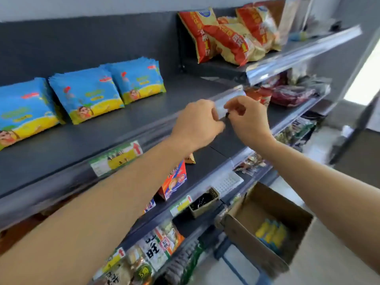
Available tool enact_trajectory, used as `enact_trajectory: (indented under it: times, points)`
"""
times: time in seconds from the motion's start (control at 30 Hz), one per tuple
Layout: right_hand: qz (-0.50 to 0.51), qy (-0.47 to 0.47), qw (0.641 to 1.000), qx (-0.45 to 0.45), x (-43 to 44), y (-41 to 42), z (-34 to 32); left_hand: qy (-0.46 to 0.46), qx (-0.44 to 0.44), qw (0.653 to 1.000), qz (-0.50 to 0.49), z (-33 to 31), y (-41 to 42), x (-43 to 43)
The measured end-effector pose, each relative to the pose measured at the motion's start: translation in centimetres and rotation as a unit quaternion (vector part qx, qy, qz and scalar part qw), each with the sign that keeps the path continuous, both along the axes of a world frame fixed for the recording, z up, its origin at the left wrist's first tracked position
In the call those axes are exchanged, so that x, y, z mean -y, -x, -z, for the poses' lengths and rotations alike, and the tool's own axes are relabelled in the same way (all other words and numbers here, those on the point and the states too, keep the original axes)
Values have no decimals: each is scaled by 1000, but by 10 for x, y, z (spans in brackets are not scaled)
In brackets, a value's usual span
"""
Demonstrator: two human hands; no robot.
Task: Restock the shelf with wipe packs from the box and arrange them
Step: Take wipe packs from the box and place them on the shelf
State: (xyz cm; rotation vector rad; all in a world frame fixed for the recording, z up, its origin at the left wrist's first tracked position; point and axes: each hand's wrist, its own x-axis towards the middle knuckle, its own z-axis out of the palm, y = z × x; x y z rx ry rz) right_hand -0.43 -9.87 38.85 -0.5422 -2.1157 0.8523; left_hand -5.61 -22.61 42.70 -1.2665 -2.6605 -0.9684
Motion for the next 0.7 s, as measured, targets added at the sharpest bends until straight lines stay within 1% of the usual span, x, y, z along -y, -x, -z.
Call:
enact_trajectory:
  times: [0.07, 0.17, 0.3, 0.4, 0.53, 0.6, 0.7]
  points:
    - [57, 19, 997, 47, -20, -37, 28, 41, 36, 997, 63, 21, -21, -25]
    - [124, 46, 985, 113, -50, -88, 71, 115, 92, 980, 132, 57, -49, -63]
    - [155, 96, 961, 209, -90, -134, 128, 208, 147, 949, 184, 113, -75, -113]
    - [161, 134, 941, 266, -114, -151, 167, 255, 205, 929, 174, 162, -81, -144]
    - [135, 167, 916, 339, -144, -156, 220, 292, 281, 903, 145, 231, -81, -178]
    - [112, 192, 895, 386, -161, -154, 251, 307, 305, 892, 132, 267, -80, -193]
    - [72, 208, 854, 472, -185, -149, 302, 323, 335, 879, 103, 327, -76, -217]
